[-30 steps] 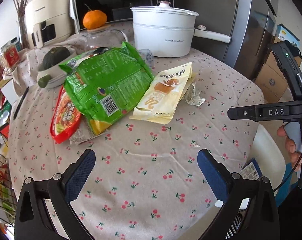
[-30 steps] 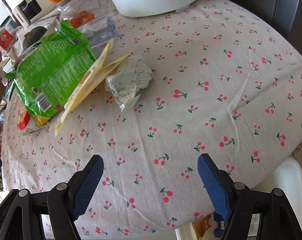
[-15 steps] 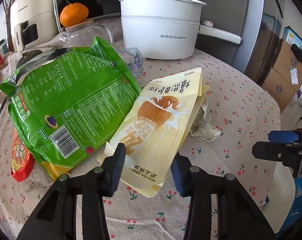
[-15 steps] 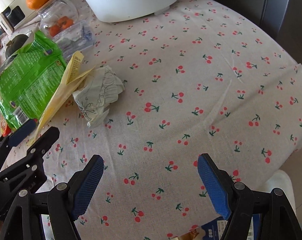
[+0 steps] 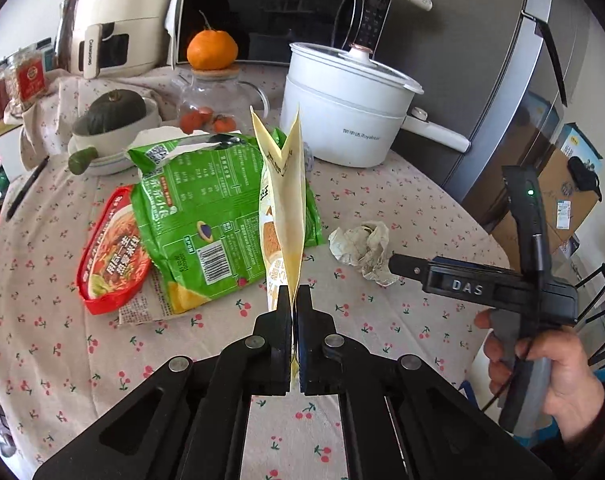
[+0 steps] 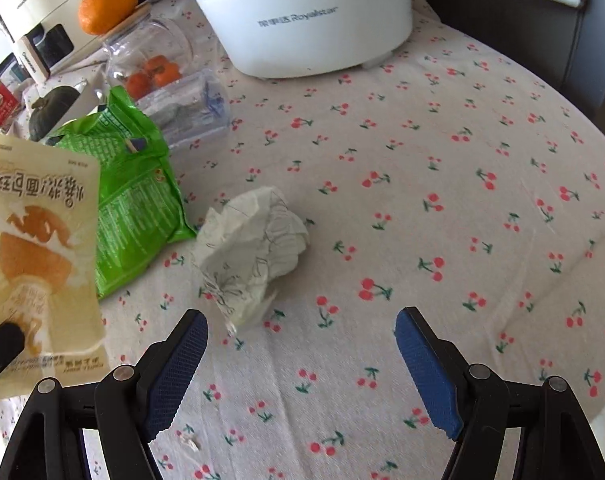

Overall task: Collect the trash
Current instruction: 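Grasp the yellow bread bag with the left tool while the right tool grasps the crumpled paper, then carry both items over the white bin and open the left tool, then the right tool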

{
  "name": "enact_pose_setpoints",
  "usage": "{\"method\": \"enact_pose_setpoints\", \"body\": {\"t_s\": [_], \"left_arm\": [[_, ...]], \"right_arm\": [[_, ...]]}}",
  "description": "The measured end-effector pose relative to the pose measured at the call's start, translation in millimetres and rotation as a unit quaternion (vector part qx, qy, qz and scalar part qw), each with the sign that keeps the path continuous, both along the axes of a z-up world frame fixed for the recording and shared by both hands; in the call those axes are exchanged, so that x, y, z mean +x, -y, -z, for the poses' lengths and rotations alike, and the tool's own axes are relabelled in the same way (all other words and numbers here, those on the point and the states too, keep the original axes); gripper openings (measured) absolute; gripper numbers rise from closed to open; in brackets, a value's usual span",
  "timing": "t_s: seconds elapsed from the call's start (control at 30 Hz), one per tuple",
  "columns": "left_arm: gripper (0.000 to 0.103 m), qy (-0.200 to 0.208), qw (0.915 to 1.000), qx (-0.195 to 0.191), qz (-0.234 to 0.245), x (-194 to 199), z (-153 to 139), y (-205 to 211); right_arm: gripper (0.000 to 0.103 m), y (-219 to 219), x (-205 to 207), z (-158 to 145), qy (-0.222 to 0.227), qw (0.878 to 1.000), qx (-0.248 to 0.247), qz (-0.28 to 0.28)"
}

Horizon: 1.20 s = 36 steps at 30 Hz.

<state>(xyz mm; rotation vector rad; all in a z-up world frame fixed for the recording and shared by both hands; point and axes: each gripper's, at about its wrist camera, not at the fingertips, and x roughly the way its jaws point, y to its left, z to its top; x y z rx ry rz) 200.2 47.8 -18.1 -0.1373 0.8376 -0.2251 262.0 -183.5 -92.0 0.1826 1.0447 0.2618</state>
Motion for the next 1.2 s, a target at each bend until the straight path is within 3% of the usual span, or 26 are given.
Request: {"method": "enact_pose_setpoints", "body": {"t_s": [0.17,0.5,0.63,0.73,1.0,1.2], "left_arm": [[0.001,0.005,0.9999,-0.009,-0.007,-19.0,-14.1,-24.4],[0.001,-0.003,0.9996,-0.024,-0.013,-43.8,-20.5,-48.9],[0.001,-0.019,0.9992,-0.033,-0.015,-50.6,-16.5,-53.9],[0.001,-0.031,0.9982,-0.048,-0.018,-54.2,-13.4,-59.2],[0.001,-0.023,0.9984,-0.049,-0.015,-67.8,-19.6,-65.5],[0.001,-0.022,0.9972,-0.072,-0.002,-78.8,-23.4,-66.5]], "right_arm": [[0.082,-19.0,11.6,2.4,0.039,0.999,-0.006,-0.017],[0.075,-58.4,19.5,13.8,0.055,0.995,-0.037,-0.071],[0.060,-59.7,22.6,17.7,0.044,0.997,-0.033,-0.056],[0.034,-60.1,22.0,16.3,0.041,0.997,-0.034,-0.053],[0.032,-55.5,-1.8,-14.5,0.054,0.996,-0.018,-0.062],[0.032,-37.8,-29.1,-39.0,0.045,0.997,-0.003,-0.061]]}}
